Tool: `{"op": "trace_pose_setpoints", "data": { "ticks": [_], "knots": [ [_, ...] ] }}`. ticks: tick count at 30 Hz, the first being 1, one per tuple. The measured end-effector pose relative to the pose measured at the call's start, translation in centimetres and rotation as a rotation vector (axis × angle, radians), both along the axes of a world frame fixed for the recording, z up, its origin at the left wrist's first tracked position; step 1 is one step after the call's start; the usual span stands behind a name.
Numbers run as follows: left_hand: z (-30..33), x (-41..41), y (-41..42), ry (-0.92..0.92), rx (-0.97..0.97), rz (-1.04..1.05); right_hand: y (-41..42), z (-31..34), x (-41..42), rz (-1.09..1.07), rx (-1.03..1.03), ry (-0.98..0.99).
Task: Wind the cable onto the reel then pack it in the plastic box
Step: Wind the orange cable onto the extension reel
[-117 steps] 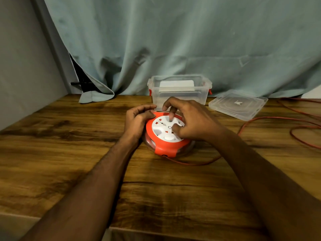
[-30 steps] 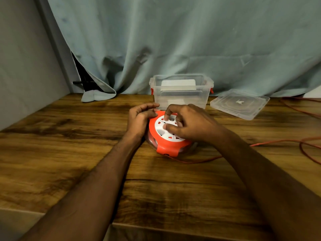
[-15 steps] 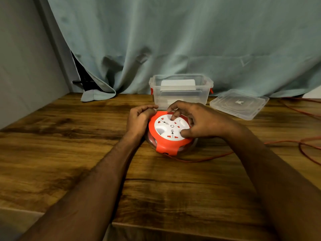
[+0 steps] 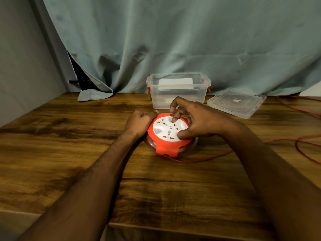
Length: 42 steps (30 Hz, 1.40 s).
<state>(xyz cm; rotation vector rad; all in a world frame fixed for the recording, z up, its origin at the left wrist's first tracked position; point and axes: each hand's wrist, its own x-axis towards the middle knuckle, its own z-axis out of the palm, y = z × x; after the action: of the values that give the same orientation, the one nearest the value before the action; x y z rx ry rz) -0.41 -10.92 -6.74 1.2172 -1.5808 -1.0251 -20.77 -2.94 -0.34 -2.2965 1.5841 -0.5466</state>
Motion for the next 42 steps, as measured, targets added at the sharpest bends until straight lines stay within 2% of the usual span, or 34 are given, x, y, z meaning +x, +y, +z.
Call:
{"op": "trace_pose_setpoints", "data": {
  "ticks": [7, 14, 23, 29, 36, 39, 42],
  "knots": [
    [0.0, -0.1, -0.3, 0.214, 0.044, 0.045, 0.0, -0.1, 0.2, -0.059, -0.105, 0.037],
    [-0.2, -0.2, -0.4, 0.272, 0.019, 0.089, -0.4, -1.5, 2.2, -0.198, -0.257, 0.192],
    [-0.3, -0.2, -0.4, 0.295, 0.013, 0.091, -0.5, -1.6, 3.1, -0.189, -0.323, 0.094],
    [-0.2, -0.2, -0.3, 0.270, 0.034, 0.079, -0.1, -0.7, 0.8, -0.001, -0.210, -0.001],
    [0.0, -0.1, 0.0, 0.261, 0.029, 0.074, -0.6, -0.6, -0.1, 0.018, -0.197, 0.011],
    [-0.1, -0.2, -0.2, 0.260, 0.017, 0.082, -0.6, -0.3, -0.4, 0.056, -0.136, -0.066],
    [-0.1, -0.2, -0.1, 0.257, 0.024, 0.075, -0.6, -0.4, -0.3, 0.055, -0.080, -0.019]
  ]
}}
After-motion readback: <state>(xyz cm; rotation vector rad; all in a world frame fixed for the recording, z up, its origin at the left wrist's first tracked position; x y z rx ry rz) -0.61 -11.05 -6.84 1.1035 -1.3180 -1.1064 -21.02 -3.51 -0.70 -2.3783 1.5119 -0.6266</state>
